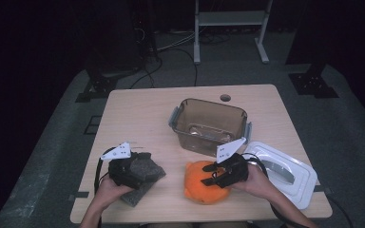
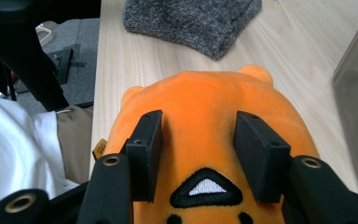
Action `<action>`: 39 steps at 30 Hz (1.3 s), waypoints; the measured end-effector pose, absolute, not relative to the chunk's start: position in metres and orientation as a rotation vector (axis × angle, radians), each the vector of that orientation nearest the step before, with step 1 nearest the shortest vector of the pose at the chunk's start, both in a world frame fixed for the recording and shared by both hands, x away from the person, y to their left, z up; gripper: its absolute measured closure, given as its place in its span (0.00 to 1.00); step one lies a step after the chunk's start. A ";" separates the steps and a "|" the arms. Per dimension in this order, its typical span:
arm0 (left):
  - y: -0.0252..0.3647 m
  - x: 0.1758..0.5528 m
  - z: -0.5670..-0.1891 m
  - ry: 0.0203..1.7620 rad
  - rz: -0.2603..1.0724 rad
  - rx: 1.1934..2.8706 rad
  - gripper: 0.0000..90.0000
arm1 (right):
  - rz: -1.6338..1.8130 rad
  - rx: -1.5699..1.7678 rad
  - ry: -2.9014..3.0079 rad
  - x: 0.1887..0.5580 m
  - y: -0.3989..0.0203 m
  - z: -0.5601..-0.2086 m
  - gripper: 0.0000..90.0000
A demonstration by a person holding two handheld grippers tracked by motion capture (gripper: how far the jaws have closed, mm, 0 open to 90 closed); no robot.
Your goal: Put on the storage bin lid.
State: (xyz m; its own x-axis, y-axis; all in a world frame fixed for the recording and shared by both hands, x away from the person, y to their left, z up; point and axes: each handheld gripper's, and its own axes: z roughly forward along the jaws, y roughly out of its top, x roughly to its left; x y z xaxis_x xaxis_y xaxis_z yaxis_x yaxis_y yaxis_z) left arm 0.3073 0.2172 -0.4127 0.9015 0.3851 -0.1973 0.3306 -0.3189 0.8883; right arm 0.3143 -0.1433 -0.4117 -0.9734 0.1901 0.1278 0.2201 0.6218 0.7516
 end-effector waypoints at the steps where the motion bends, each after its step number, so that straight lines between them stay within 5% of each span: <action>1: 0.217 0.307 -0.413 0.524 0.060 1.928 0.08 | -1.296 -0.367 -2.788 0.315 -0.143 -0.412 0.57; 7: 0.216 0.308 -0.413 0.523 0.062 1.929 0.08 | -1.301 -0.370 -2.754 0.315 -0.144 -0.417 0.58; 21: 0.215 0.306 -0.414 0.536 0.069 1.931 0.08 | -1.252 -0.366 -2.802 0.313 -0.138 -0.411 0.82; 39: 0.225 0.305 -0.412 0.554 0.083 1.917 0.08 | -1.312 -0.361 -2.809 0.307 -0.135 -0.386 0.83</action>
State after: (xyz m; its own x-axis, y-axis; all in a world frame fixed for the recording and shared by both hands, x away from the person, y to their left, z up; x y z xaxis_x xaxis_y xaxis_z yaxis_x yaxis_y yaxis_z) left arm 0.3052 0.2246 -0.4120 0.8887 0.4144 -0.1961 0.3386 -0.3051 0.8901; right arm 0.3065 -0.1353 -0.3855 -0.9730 0.1999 0.1156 0.2170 0.6197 0.7542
